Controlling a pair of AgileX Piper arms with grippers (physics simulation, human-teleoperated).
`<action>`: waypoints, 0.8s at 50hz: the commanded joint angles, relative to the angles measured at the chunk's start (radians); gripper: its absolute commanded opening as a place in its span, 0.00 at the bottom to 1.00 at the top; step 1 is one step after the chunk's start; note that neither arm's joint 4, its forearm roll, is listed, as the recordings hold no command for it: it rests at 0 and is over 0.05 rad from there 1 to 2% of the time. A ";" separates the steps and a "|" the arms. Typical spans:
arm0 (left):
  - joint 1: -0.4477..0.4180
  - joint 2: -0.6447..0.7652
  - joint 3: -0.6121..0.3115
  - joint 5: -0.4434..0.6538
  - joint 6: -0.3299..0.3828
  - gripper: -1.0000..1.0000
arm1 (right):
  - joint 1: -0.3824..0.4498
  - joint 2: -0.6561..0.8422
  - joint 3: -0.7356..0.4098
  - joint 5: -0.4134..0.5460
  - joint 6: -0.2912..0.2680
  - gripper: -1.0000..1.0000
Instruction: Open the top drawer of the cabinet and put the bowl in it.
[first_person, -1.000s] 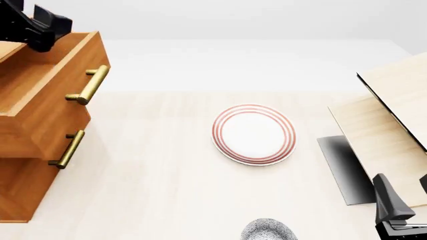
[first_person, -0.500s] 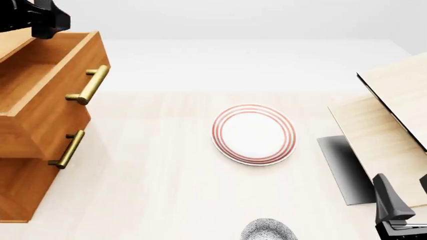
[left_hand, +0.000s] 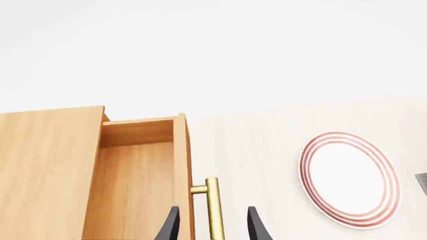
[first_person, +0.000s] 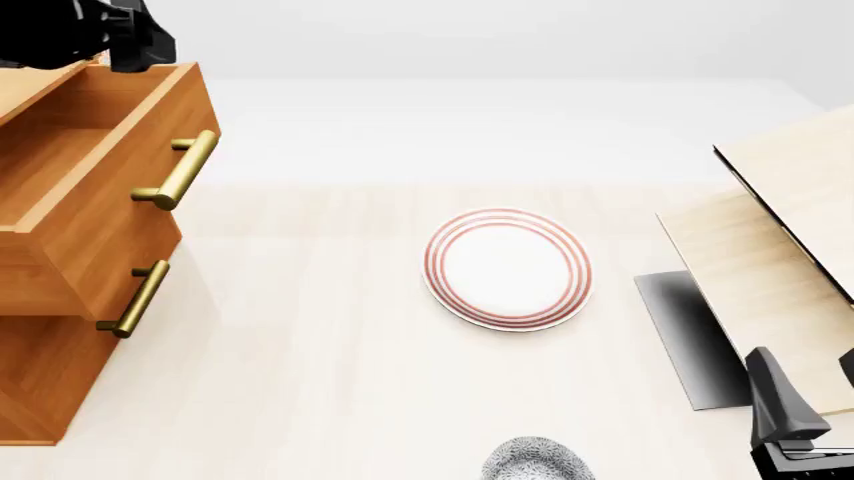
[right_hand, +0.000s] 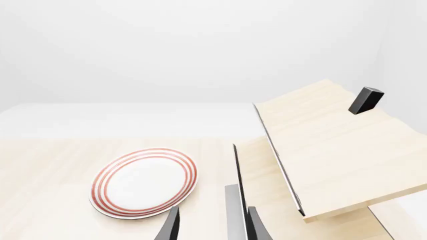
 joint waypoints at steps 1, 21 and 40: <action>0.001 0.011 0.013 -0.017 -0.061 1.00 | 0.000 -0.001 0.000 0.000 0.000 1.00; 0.042 -0.026 0.081 -0.048 -0.074 1.00 | 0.000 -0.001 0.000 0.000 0.000 1.00; 0.054 -0.038 0.140 -0.085 -0.080 1.00 | 0.000 0.000 0.000 0.000 0.000 1.00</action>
